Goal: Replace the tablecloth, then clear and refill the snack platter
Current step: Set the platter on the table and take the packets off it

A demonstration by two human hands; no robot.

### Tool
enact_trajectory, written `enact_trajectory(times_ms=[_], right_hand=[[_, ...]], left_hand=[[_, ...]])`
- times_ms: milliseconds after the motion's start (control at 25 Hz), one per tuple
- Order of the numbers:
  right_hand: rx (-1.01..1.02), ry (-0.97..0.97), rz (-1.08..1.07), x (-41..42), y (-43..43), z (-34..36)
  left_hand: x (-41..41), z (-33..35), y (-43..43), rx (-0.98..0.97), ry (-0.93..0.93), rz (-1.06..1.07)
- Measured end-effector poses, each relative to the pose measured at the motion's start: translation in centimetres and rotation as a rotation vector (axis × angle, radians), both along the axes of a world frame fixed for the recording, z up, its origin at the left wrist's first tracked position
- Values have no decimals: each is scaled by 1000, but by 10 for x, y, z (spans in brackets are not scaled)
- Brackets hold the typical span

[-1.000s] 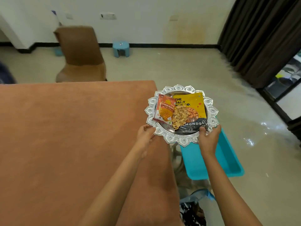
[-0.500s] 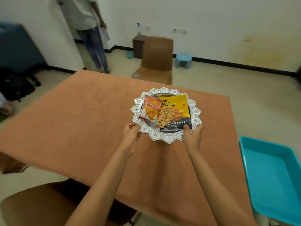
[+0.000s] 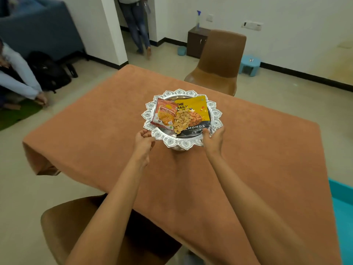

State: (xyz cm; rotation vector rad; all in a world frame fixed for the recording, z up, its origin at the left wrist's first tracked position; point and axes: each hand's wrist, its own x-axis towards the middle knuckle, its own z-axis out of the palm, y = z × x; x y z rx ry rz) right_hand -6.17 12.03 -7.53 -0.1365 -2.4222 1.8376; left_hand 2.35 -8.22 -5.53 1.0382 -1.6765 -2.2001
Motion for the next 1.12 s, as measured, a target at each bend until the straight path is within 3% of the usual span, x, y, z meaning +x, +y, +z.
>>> enact_trajectory(times_ms=[480,640,800,920,1120], right_hand=[[57,-104,37,-41,-57,-22],[77,-111,60,-38,-44,-16],[503,78,-113,-43,-43,7],[759,-37,-52,-52,-54,15],[876,-88,-51,-62,-60,17]], left_hand=[[-47,-12,-47,-123,-74,42],[-55,-8,-47,-679,-222,17],[-85,11,-40,-983,-207,-71],[-103,13,-38,-1088,-346,-182],[-110,6,-39,-1145,-393,-138]])
